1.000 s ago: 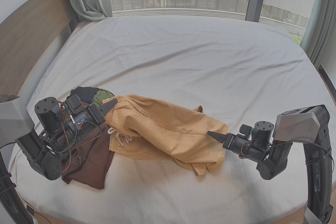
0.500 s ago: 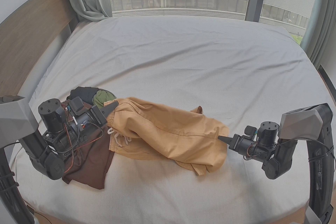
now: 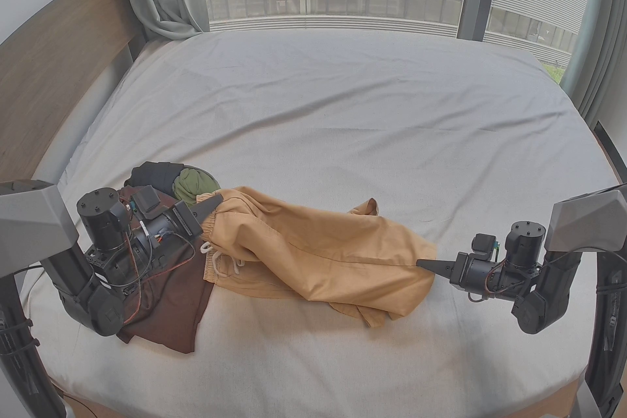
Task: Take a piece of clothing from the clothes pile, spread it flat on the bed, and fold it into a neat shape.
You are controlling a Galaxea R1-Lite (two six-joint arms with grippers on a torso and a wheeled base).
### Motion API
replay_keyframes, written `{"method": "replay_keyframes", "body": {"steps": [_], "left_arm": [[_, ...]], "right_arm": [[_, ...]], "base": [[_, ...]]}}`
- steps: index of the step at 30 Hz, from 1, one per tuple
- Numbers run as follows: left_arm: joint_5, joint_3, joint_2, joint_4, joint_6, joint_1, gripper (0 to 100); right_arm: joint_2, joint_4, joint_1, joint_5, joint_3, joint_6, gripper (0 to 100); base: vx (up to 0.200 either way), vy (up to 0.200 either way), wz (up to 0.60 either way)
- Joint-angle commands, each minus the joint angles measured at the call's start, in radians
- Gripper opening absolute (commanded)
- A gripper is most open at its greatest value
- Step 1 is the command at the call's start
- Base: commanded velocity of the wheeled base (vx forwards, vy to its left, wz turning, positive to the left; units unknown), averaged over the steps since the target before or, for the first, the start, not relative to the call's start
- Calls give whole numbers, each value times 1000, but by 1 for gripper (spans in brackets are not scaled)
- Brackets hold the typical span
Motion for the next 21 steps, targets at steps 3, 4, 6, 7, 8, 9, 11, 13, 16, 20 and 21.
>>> {"method": "replay_keyframes", "body": {"steps": [3,4,6,7,8,9,11,13,16,20,21], "left_arm": [[0,-3,4,0,-1,0,0],[0,-3,4,0,-1,0,0],[0,-3,1,0,-1,0,0],[0,-3,0,0,-1,-2,0],[0,-3,-2,0,-2,0,0],[0,-3,-2,0,-2,0,0],[0,-3,-3,0,-2,0,0],[0,-1,-3,0,-2,0,0],[-1,-3,-3,0,-2,0,0],[-4,-3,-6,0,-4,4,0],[-4,-3,-6,0,-4,4,0]], "right_arm": [[14,0,3,-5,-21,-1,0],[14,0,3,-5,-21,-1,0],[16,0,3,-7,-32,-1,100],[17,0,3,-7,-40,-1,100],[23,-2,5,-8,-46,-1,100],[31,0,7,-12,-50,-1,100],[43,0,16,-19,-63,-3,100],[79,0,46,-41,-100,-3,100],[120,0,65,-62,-142,-4,100],[142,0,80,-76,-172,-4,100],[142,0,80,-76,-172,-4,100]], "base": [[0,0,0],[0,0,0],[0,0,0],[0,0,0],[0,0,0],[0,0,0],[0,0,0],[0,0,0],[0,0,0],[0,0,0],[0,0,0]]}}
